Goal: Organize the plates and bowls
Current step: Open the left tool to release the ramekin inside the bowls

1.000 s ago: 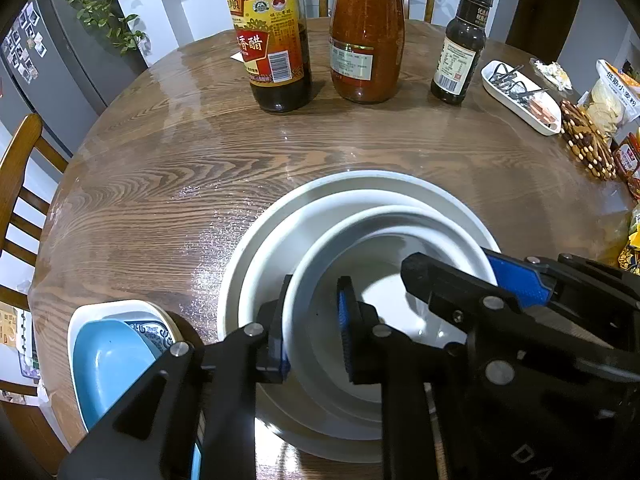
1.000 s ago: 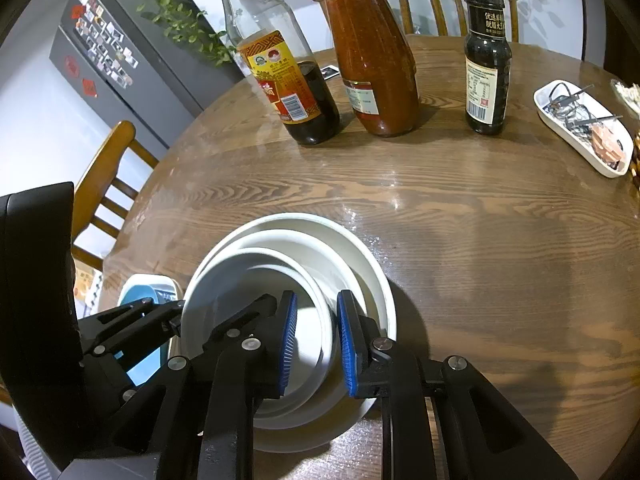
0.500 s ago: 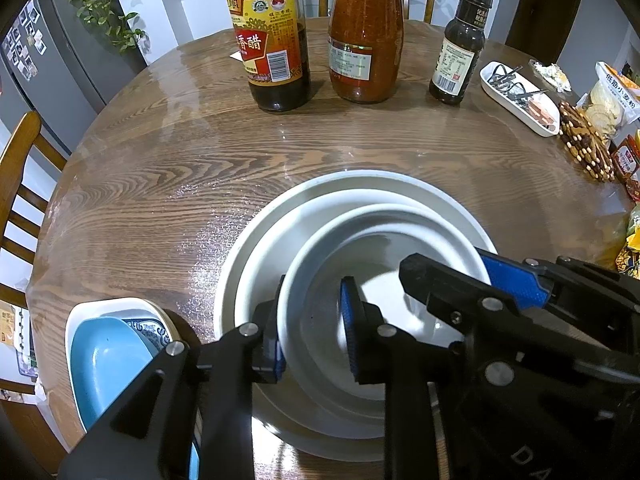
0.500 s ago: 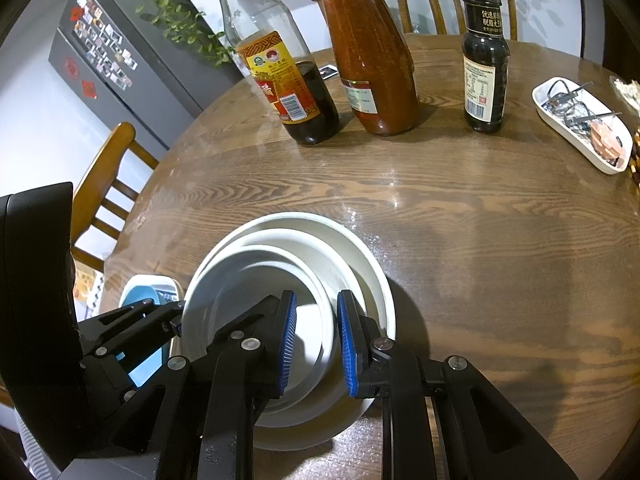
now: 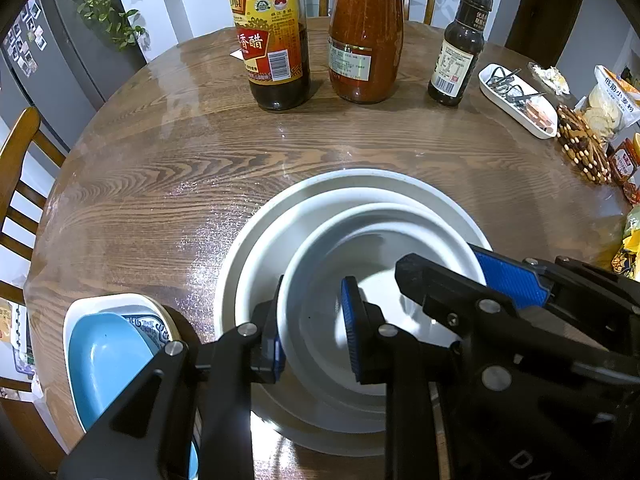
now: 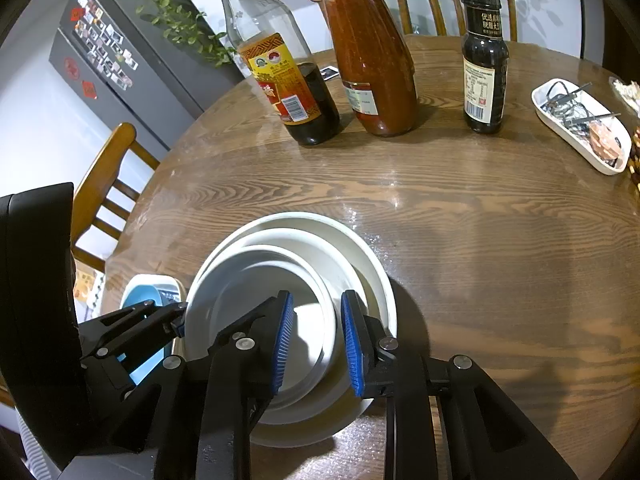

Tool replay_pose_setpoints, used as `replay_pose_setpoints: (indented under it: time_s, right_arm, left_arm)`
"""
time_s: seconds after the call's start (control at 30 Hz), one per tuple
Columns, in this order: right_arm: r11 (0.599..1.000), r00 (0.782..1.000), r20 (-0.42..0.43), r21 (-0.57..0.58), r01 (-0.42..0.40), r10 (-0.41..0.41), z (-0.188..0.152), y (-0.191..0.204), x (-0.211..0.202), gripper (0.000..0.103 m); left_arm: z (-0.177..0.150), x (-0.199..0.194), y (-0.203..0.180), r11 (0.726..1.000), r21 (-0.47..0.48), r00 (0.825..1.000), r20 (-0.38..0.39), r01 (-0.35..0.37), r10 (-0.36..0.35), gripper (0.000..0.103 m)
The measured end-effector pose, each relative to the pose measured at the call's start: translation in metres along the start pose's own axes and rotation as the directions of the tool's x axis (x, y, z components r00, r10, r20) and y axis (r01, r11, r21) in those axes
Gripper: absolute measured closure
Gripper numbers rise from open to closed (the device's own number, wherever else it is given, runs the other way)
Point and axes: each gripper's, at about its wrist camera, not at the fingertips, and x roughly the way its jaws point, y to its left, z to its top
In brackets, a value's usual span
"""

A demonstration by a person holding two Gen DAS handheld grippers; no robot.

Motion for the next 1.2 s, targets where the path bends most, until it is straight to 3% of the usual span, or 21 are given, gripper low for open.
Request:
replay_pose_setpoints:
  time_s: [0.47, 1.2]
  right_arm:
    - [1.0, 1.0, 0.001, 0.0, 0.0, 0.0, 0.0, 0.0, 0.0, 0.077]
    - [1.0, 1.0, 0.013, 0.003, 0.009, -0.009, 0.0, 0.001, -0.008, 0.077]
  left_arm:
    - [0.0, -0.001, -0.001, 1.0, 0.001, 1.0, 0.005, -0.003, 0.003, 0.077]
    - [0.0, -0.011, -0.005, 1.0, 0.018, 0.999, 0.035, -0.013, 0.012, 0.06]
